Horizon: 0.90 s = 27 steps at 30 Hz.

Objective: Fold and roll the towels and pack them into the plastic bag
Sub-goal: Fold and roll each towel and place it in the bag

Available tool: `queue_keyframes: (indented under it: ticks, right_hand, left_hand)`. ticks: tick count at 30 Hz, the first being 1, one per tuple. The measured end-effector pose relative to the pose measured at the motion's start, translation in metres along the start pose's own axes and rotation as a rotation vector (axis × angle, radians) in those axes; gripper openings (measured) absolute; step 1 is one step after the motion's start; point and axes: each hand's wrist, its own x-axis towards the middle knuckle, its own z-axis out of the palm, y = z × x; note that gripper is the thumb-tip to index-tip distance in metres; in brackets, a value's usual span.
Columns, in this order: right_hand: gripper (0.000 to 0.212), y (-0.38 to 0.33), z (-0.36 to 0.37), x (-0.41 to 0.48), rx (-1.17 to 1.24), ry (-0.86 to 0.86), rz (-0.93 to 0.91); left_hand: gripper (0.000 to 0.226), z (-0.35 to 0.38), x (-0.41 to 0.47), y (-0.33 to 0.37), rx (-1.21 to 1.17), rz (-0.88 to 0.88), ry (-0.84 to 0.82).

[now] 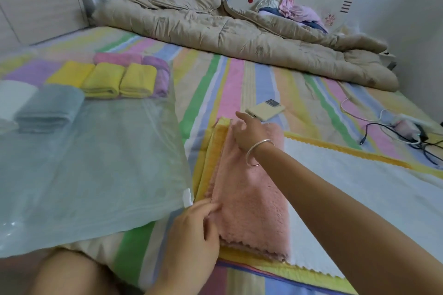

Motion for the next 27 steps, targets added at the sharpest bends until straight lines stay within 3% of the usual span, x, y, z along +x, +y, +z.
queue_keyframes:
  ticks: [4, 11, 13, 16, 18, 20, 22, 24, 27]
  right_hand:
    - [0.043, 0.019, -0.021, -0.018, -0.115, 0.073, -0.147]
    - [0.058, 0.066, -0.046, -0.091, -0.511, -0.113, -0.481]
    - [0.051, 0.078, -0.049, -0.116, -0.521, -0.086, -0.602]
    - [0.050, 0.093, -0.055, -0.143, -0.559, -0.051, -0.748]
    - [0.055, 0.102, -0.060, -0.155, -0.577, -0.056, -0.826]
    - [0.061, 0.112, -0.062, -0.164, -0.608, -0.081, -0.888]
    - [0.068, 0.114, -0.061, -0.168, -0.616, -0.085, -0.925]
    - [0.065, 0.112, -0.060, -0.170, -0.583, -0.067, -0.955]
    - [0.041, 0.104, -0.058, -0.176, -0.439, -0.064, -0.971]
  left_hand:
    - [0.037, 0.000, 0.000, 0.002, -0.045, -0.053, 0.034]
    - [0.033, 0.000, -0.005, 0.005, -0.004, -0.054, 0.003]
    - [0.037, -0.002, -0.008, 0.011, 0.121, -0.035, -0.027]
    - [0.042, -0.004, -0.013, 0.022, 0.504, 0.020, -0.087]
    - [0.040, -0.002, -0.016, 0.029, 0.596, 0.113, -0.014]
    - [0.033, 0.004, -0.015, 0.036, 0.565, 0.309, 0.069]
    - [0.036, 0.009, -0.011, 0.044, 0.487, 0.485, -0.037]
    - [0.052, 0.015, -0.005, 0.048, 0.323, 0.429, -0.188]
    - [0.077, 0.022, 0.000, 0.042, 0.248, 0.309, -0.289]
